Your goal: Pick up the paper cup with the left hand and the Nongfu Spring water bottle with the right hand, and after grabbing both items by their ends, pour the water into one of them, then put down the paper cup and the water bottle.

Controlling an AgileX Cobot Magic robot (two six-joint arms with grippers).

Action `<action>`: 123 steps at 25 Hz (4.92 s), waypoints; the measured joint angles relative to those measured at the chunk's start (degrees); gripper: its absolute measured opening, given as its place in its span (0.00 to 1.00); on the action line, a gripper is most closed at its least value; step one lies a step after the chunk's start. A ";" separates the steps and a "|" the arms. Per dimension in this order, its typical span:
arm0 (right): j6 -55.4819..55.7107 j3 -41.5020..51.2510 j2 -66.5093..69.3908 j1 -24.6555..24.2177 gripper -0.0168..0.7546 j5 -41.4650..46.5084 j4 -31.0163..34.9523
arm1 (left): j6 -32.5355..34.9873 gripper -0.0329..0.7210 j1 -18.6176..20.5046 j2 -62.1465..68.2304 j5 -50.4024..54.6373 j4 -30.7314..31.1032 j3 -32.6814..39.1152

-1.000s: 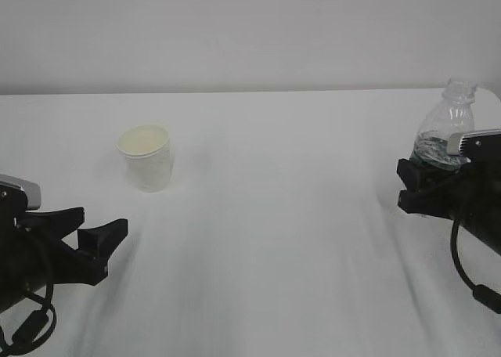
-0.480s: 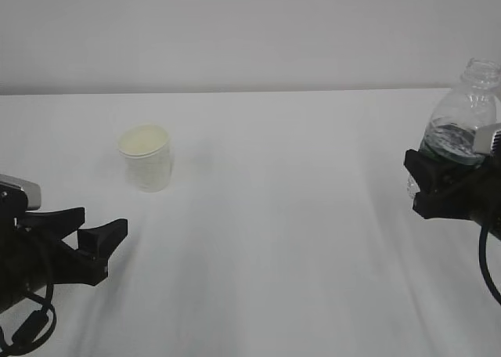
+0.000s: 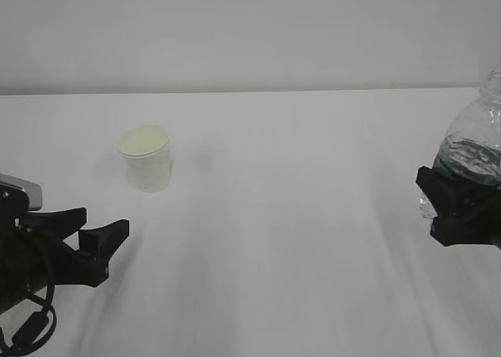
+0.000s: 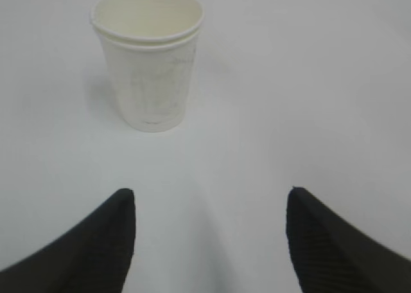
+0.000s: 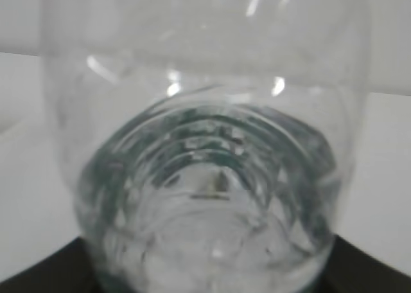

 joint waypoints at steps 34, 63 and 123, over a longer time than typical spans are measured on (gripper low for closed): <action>0.00 -0.14 -0.62 0.00 0.55 0.83 0.10 | -1.15 0.93 0.00 10.30 -0.12 -1.23 -13.03; -3.04 -0.14 -0.62 0.00 0.55 0.55 1.38 | -1.28 0.92 0.00 22.94 -0.12 -5.86 -28.64; -4.77 -0.14 -0.62 0.00 0.55 0.44 1.74 | -1.28 0.74 0.00 28.84 -0.12 -9.35 -39.79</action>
